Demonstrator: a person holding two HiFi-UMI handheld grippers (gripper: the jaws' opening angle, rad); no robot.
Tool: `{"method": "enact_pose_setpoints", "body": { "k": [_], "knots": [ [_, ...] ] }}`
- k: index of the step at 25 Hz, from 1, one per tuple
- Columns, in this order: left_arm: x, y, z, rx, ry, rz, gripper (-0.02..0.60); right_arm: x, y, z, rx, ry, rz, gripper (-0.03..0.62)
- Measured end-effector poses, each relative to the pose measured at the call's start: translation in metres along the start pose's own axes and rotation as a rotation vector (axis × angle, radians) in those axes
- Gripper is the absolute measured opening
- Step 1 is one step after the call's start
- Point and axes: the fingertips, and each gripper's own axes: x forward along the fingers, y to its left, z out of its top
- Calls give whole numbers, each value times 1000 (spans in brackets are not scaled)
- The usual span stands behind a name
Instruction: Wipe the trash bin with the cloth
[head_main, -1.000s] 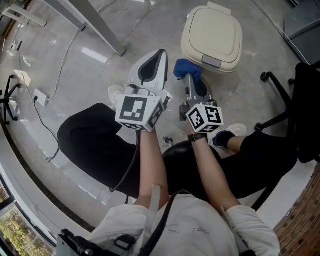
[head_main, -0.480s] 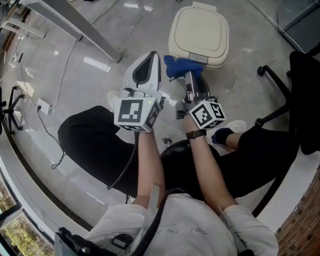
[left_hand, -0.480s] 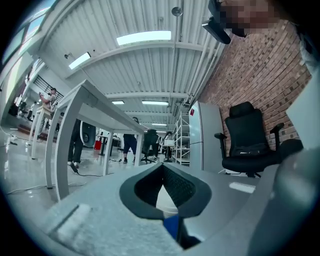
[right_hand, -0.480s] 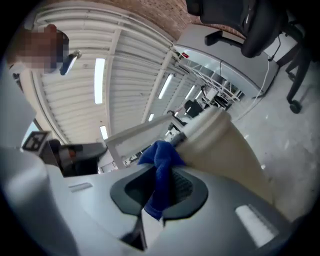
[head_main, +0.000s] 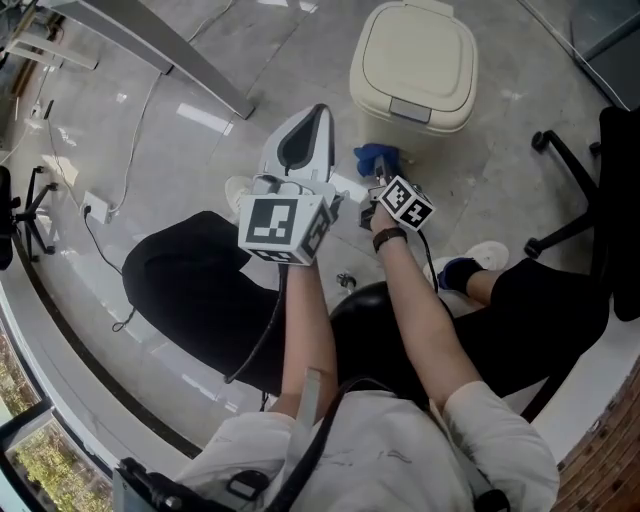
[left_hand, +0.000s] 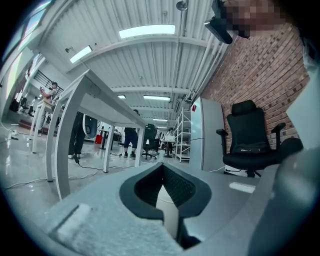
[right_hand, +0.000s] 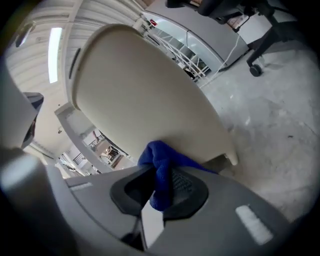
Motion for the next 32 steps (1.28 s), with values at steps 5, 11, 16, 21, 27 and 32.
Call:
{"method": "enact_pose_setpoints", "body": {
  "k": [5, 11, 16, 21, 27, 32],
  "knots": [
    [1, -3, -7, 8, 20, -23, 0, -9, -68, -21, 35, 128, -331, 41],
    [-2, 0, 4, -7, -6, -35, 0, -65, 17, 23, 149, -33, -92, 41],
    [-6, -13, 26, -43, -64, -78, 0, -105, 145, 102, -140, -278, 278, 40],
    [-8, -20, 38, -42, -94, -87, 0, -145, 191, 162, -60, -446, 456, 40],
    [-2, -41, 37, -80, -109, -178, 0, -134, 85, 163, 291, -513, 276, 40],
    [10, -44, 26, -100, -91, -191, 0, -92, 24, 119, 316, -431, 86, 40]
  ]
}}
